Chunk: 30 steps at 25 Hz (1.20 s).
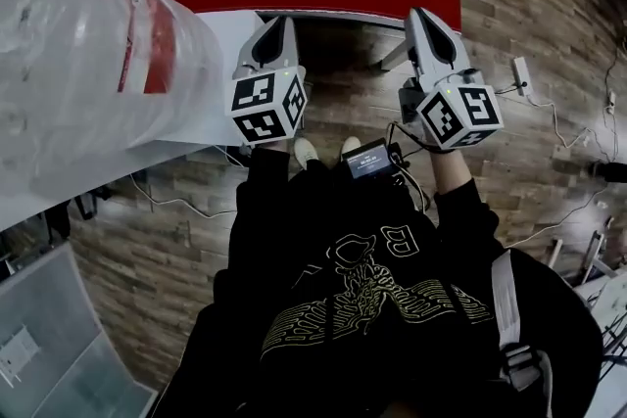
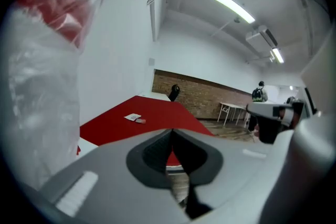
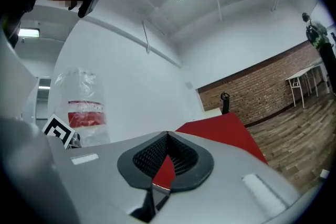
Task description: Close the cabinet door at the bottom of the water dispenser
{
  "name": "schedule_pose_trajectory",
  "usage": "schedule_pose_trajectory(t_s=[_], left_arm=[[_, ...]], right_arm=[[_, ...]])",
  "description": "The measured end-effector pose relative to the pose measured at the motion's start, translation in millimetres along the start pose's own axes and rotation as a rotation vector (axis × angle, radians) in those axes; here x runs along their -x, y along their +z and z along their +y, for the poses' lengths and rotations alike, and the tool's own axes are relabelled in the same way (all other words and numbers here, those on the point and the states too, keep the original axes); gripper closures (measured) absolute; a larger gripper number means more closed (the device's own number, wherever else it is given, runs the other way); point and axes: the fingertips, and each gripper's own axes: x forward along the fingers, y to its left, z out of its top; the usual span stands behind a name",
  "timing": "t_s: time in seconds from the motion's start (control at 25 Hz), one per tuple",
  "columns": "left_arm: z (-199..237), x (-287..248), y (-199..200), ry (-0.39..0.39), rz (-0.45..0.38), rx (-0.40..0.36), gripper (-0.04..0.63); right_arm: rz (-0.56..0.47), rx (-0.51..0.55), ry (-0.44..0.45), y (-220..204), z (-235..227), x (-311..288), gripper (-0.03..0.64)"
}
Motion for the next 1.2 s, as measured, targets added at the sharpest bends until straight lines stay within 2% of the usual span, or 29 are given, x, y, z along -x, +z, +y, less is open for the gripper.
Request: schedule_pose_trajectory(t_s=[0.2,0.32,0.56,0.92,1.2], left_arm=[[-0.5,1.9,28.8,0.013,-0.031,-0.049,0.589],[-1.6,4.9,35.8,0.012,-0.041,-0.063,0.589],[0.0,5.9,43.2,0.006,-0.048,-0.063,0.589],[-2.8,13.3,48.1,-0.002,-0.059,-0.068,0.589],[-0.6,16.9,50.9,0.004,-0.061,-0.071,0.589]], right_arm=[[-0.027,-0.008,0.011,17.6,14.4,1.6,0.618],[-0.027,0.034,0.024,24.4,25.7,1.3,0.618],[-0.081,0.026,0.023,42.1,28.6,1.1,0.618],[-0.057,0.084,0.006,41.5,36.3,5.3,0.618],[-0.053,0.076,0.015,41.4,40.7,5.7,0.618]])
